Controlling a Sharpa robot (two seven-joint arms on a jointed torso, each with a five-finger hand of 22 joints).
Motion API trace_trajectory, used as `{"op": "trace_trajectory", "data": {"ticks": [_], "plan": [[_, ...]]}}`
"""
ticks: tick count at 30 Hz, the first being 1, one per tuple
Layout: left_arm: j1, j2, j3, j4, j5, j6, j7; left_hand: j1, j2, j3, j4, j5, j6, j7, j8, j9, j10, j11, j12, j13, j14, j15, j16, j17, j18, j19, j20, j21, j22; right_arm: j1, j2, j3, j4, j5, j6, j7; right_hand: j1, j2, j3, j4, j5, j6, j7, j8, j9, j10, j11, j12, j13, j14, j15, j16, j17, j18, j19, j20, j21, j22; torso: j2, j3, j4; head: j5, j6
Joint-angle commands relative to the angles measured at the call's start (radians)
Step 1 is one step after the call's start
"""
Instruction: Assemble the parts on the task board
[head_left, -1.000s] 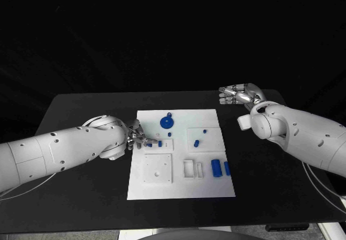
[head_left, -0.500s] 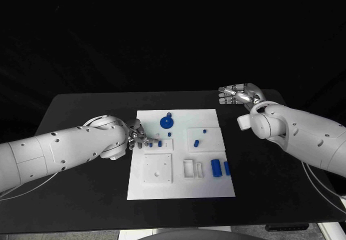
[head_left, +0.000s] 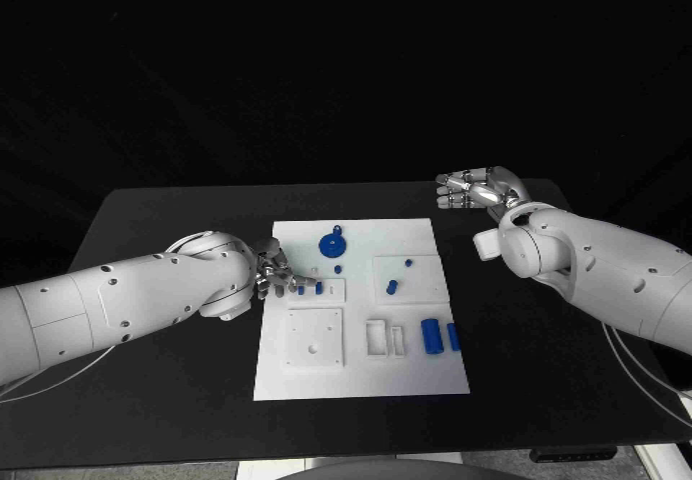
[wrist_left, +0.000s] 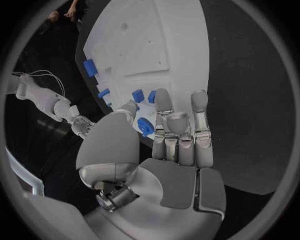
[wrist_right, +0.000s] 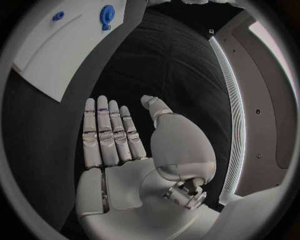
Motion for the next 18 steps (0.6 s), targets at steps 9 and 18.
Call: {"op": "trace_trajectory", "data": {"ticks": [9,18], "plan": [[0.004,-0.012,0.035,0.007,0.037,-0.119,0.111,0.084,0.055,0.003,-0.059,0.011,-0.079,0.032,-0.015,-0.049,-0.035,0.029,-0.070,-0.020,-0.082,0.026,-0.077,-0.067,-0.021,-0.056,0.018,-0.067,-0.007,-0.001,0.000,0.001,-0.003,0.000,0.014,0.011,-0.009,-0.001,0.006,0.000,0.003,-0.005,0.003,-0.003,0.000,-0.006,0.002,-0.003,-0.001,-0.007,-0.002,-0.005,-0.001,0.012,-0.007,0.003,-0.003,-0.002,0.000,-0.0020,0.0000,-0.004,0.012],[0.041,-0.002,0.060,0.012,0.144,-0.273,0.382,0.359,0.141,0.043,-0.395,0.183,-0.132,0.102,-0.041,-0.407,-0.144,0.092,-0.361,-0.276,-0.186,0.084,-0.227,-0.187,0.005,-0.103,0.072,-0.207,-0.068,-0.001,0.005,0.001,-0.009,0.000,0.013,0.011,-0.009,0.000,0.007,-0.002,0.004,-0.005,0.003,-0.003,0.000,-0.006,0.002,-0.003,-0.001,-0.008,-0.002,-0.005,-0.001,0.012,-0.007,0.003,-0.003,-0.002,0.000,-0.0009,-0.0007,-0.002,0.020]]}}
